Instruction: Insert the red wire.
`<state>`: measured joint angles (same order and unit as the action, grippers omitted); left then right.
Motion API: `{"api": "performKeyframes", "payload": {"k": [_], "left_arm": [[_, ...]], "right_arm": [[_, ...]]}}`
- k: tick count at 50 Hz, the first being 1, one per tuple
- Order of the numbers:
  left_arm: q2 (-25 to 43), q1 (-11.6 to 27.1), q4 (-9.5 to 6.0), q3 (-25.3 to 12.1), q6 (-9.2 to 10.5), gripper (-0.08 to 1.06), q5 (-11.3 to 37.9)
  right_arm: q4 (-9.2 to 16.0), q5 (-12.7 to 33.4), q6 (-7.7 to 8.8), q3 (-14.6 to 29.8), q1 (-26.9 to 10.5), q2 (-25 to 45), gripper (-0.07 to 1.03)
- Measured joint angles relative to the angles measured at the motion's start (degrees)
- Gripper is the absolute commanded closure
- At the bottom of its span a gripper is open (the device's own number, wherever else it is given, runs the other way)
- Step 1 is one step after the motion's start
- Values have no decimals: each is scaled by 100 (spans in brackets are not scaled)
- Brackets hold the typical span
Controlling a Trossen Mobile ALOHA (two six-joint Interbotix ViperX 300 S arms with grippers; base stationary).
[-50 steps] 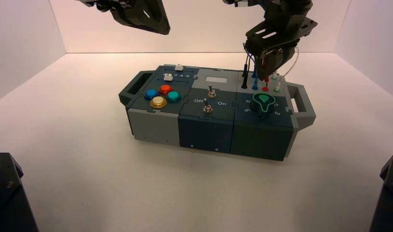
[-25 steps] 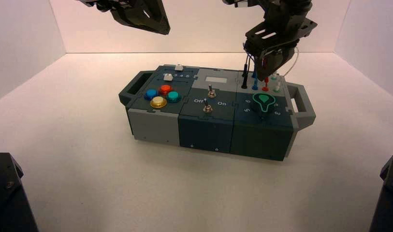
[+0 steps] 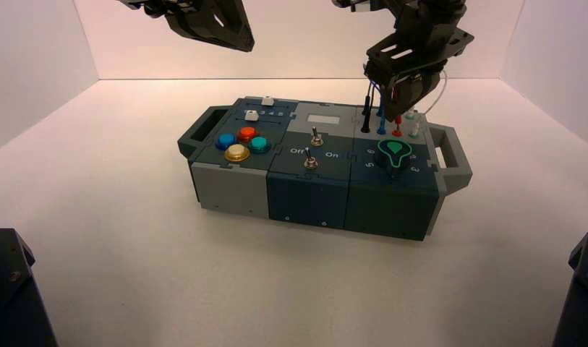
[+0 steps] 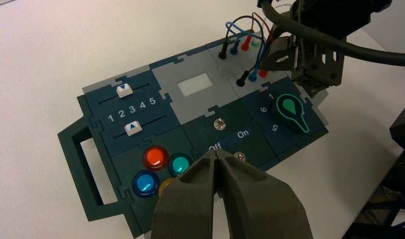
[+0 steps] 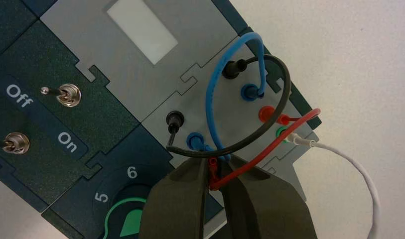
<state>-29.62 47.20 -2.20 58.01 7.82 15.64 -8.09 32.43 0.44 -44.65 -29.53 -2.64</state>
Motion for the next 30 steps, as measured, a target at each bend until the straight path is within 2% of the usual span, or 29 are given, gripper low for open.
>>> {"api": "performKeyframes", "payload": {"k": [30], "left_arm": [[0, -9, 9, 0, -53, 101, 0]], "right_arm": [[9, -35, 0, -53, 9, 9, 99]]}}
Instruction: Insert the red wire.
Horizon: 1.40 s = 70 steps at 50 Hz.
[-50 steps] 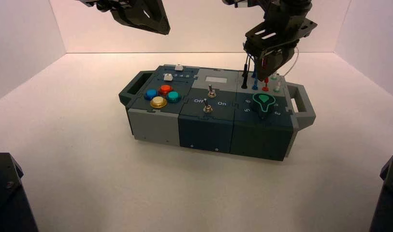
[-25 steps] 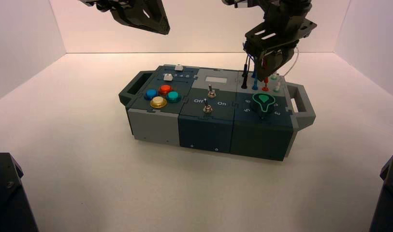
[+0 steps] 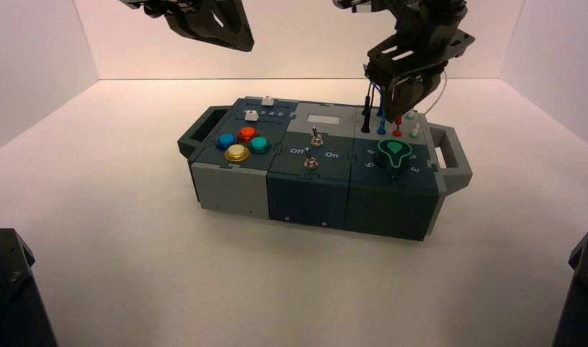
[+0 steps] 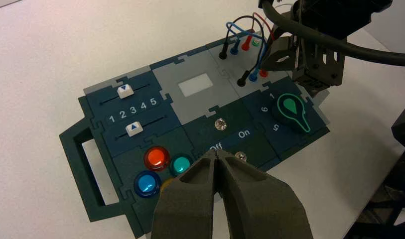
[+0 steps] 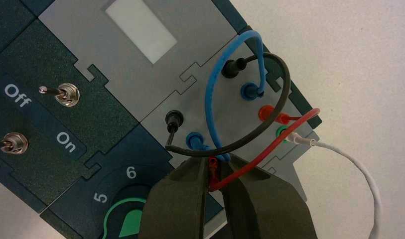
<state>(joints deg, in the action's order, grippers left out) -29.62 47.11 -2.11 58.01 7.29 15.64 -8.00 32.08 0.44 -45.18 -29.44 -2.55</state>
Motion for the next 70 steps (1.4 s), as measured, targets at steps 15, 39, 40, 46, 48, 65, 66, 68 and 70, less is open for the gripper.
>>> {"api": "performKeyframes", "payload": {"k": [15, 39, 40, 46, 48, 65, 66, 68, 70], "left_arm": [[0, 0, 0, 0, -9, 101, 0], [0, 0, 9, 0, -35, 101, 0], [0, 0, 9, 0, -44, 101, 0], [0, 0, 18, 0, -44, 101, 0], [0, 0, 9, 0, -44, 101, 0], [-26, -9, 18, 0, -70, 101, 9], [-35, 0, 18, 0, -70, 101, 9], [-35, 0, 18, 0, -79, 101, 9], [-35, -9, 26, 0, -79, 101, 18]], "right_arm": [[0, 158, 0, 0, -18, 0, 99], [0, 255, 0, -44, -26, -35, 99], [0, 255, 0, -44, -26, -35, 99], [53, 325, 0, -132, -53, 44, 99], [62, 360, 0, -158, -70, 79, 99], [105, 272, 0, -149, -79, 141, 99], [105, 264, 0, -149, -79, 141, 99], [105, 229, 0, -141, -79, 141, 99], [114, 211, 0, -141, -79, 141, 99]]}}
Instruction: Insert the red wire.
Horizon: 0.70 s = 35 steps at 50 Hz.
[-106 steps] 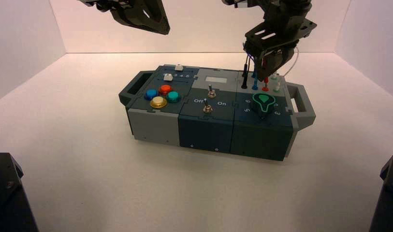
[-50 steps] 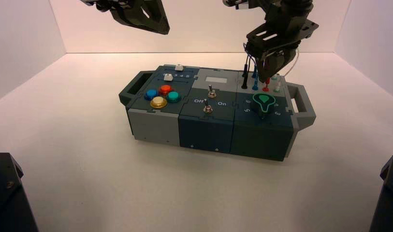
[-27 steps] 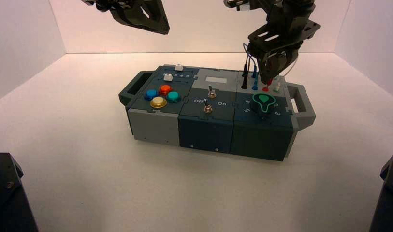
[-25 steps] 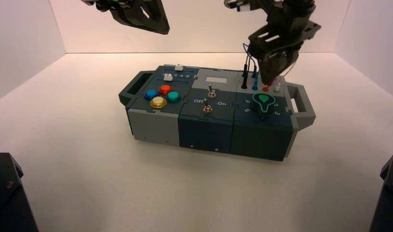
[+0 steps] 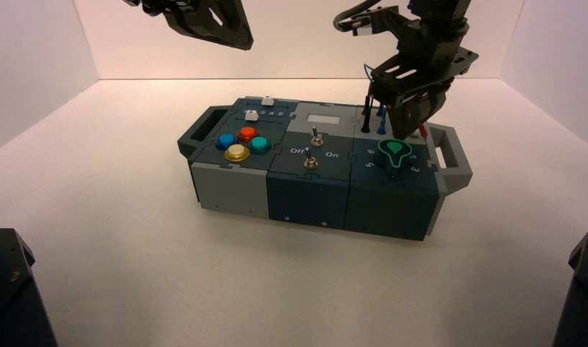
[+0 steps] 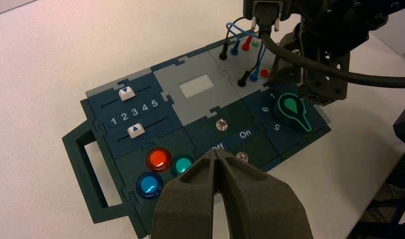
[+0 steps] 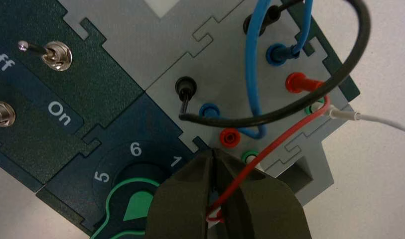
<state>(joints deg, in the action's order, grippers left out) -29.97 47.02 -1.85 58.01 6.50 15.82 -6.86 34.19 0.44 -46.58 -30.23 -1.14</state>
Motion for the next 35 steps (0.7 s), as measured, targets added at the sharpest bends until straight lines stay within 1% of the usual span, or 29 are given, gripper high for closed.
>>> {"api": "performKeyframes", "payload": {"k": [8, 18, 35], "left_arm": [[-9, 0, 0, 0, -9, 101, 18], [-9, 9, 0, 0, -9, 101, 18], [-9, 0, 9, 0, -18, 101, 35]], "right_arm": [[0, -79, -9, 9, -9, -62, 99], [-9, -193, -9, 9, 0, -343, 99], [-9, -211, 0, 9, 0, -554, 99]]}}
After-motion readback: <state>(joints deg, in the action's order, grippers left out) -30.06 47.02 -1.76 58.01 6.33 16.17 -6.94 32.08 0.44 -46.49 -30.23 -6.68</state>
